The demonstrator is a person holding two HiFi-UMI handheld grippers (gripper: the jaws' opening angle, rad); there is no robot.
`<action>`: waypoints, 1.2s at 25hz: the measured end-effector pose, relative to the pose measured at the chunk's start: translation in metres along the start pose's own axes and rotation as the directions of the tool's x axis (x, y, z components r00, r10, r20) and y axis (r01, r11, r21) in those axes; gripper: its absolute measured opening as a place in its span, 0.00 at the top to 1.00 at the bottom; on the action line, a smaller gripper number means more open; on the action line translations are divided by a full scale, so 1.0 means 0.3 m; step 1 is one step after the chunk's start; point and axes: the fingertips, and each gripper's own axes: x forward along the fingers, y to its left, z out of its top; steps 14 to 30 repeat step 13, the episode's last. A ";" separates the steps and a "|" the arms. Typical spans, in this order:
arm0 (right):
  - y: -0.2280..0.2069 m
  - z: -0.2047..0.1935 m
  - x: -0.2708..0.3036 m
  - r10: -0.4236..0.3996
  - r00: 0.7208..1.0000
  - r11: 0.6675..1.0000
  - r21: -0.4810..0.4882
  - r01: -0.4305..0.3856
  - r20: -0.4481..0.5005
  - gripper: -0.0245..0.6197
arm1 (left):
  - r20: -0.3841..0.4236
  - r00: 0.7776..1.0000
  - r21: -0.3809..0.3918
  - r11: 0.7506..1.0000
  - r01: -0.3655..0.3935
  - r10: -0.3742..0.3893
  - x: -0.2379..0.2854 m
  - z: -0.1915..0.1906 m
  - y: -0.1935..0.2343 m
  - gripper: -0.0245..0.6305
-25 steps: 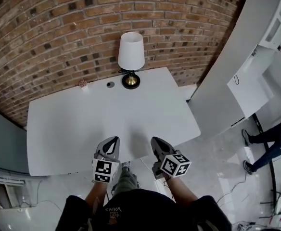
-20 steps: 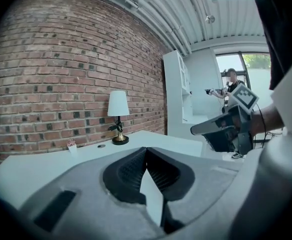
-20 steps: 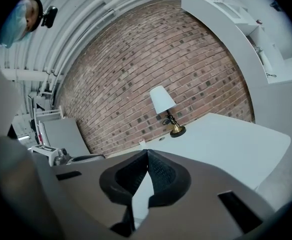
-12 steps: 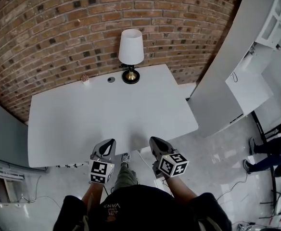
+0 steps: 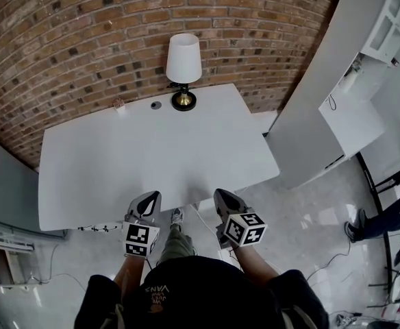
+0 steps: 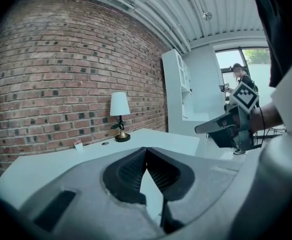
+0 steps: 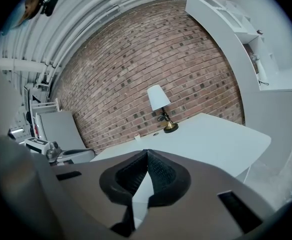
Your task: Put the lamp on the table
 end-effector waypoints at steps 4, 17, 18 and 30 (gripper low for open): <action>0.002 0.008 -0.007 -0.001 1.000 1.000 -0.004 0.001 0.005 0.97 | 0.003 1.000 0.001 1.000 -0.003 0.003 -0.007 -0.002 -0.013 0.95; 0.022 0.023 -0.002 0.013 1.000 1.000 0.001 -0.013 0.021 0.96 | -0.004 1.000 0.008 1.000 -0.024 0.024 -0.020 -0.022 -0.013 0.95; 0.022 0.023 -0.002 0.013 1.000 1.000 0.001 -0.013 0.021 0.96 | -0.004 1.000 0.008 1.000 -0.024 0.024 -0.020 -0.022 -0.013 0.95; 0.022 0.023 -0.002 0.013 1.000 1.000 0.001 -0.013 0.021 0.96 | -0.004 1.000 0.008 1.000 -0.024 0.024 -0.020 -0.022 -0.013 0.95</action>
